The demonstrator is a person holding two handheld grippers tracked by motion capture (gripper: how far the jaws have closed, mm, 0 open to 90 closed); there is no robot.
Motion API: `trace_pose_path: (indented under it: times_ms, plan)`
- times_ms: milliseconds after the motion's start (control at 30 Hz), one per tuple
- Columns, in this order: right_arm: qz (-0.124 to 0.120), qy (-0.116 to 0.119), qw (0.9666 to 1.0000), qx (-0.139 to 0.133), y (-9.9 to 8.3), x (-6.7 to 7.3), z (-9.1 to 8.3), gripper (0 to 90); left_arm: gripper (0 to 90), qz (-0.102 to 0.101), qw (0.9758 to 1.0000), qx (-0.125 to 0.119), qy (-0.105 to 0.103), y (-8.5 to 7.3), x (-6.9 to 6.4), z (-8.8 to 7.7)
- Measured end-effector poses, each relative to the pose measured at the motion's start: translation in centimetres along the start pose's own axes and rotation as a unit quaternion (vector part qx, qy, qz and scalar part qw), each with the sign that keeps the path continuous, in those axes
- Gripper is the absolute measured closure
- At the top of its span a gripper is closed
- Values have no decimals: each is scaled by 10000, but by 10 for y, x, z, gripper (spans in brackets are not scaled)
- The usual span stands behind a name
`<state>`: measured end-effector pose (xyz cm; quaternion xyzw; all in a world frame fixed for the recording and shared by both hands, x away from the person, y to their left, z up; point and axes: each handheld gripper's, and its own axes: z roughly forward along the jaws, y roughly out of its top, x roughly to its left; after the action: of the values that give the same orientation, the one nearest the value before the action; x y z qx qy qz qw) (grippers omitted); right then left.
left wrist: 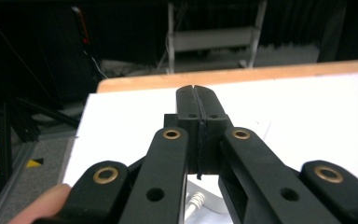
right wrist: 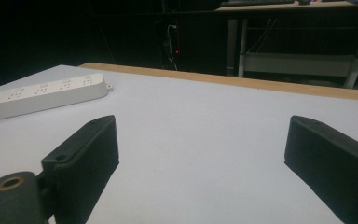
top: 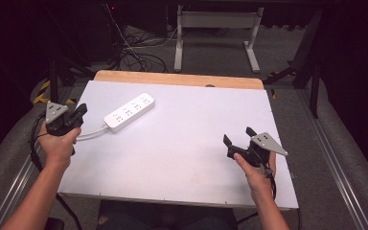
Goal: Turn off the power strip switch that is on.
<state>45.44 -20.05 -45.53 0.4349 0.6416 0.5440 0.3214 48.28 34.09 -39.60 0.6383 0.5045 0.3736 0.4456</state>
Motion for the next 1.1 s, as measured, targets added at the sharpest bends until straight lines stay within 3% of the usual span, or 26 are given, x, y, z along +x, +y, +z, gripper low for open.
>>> trace_pose_path:
  times_ms: [100, 200, 333, 400, 533, 600, 633, 667, 700, 767, 800, 833, 933, 967, 1067, 1100]
  plan:
    - [4, 32, 10000, 38, -1, 0, 0, 104, 899, 156, 9996, 218, -1, 8, -2, 15]
    - [-21, 58, 10000, 49, 0, 1, 0, 109, 900, 403, 9977, 547, -51, 15, -5, 29]
    - [-35, 70, 10000, 60, 0, 1, 0, 109, 900, 523, 9956, 775, -61, 23, -9, 46]
    - [-33, 81, 9999, 98, -1, 1, 1, 109, 900, 860, 9926, 846, 108, 24, -11, 53]
    - [-88, 117, 9998, 148, -2, 3, 1, 109, 900, 866, 9914, 983, 57, 26, -13, 65]
    - [-76, 113, 9998, 156, -2, 3, 2, 109, 900, 1024, 9855, 1350, 54, 23, -17, 80]
    - [-79, 119, 9998, 166, -2, 3, 3, 109, 900, 1024, 9855, 1350, 54, 23, -17, 80]
    - [-81, 122, 9997, 185, -2, 4, 3, 109, 900, 1018, 9817, 1608, 76, 19, -18, 92]
    - [-75, 135, 9997, 198, -2, 4, 3, 109, 900, 983, 9799, 1737, 38, 16, -18, 98]
    - [-96, 144, 9996, 224, -3, 4, 4, 112, 900, 1034, 9738, 2027, -15, 12, -21, 108]
    - [-106, 141, 9996, 223, -3, 5, 4, 115, 900, 1034, 9738, 2027, -15, 12, -21, 108]
    - [-105, 155, 9996, 217, -3, 5, 4, 115, 900, 1071, 9670, 2311, -62, 8, -24, 117]
    - [-112, 165, 9996, 220, -2, 5, 5, 115, 900, 1039, 9590, 2636, -85, 2, -25, 127]
    - [-115, 159, 9995, 228, -2, 5, 5, 115, 900, 962, 9597, 2639, -90, 1, -25, 128]
    - [-101, 182, 9995, 245, -3, 5, 5, 115, 900, 859, 9585, 2712, -205, 0, -25, 130]
    - [-86, 191, 9995, 246, -3, 5, 5, 115, 900, 850, 9557, 2808, -239, -2, -28, 131]
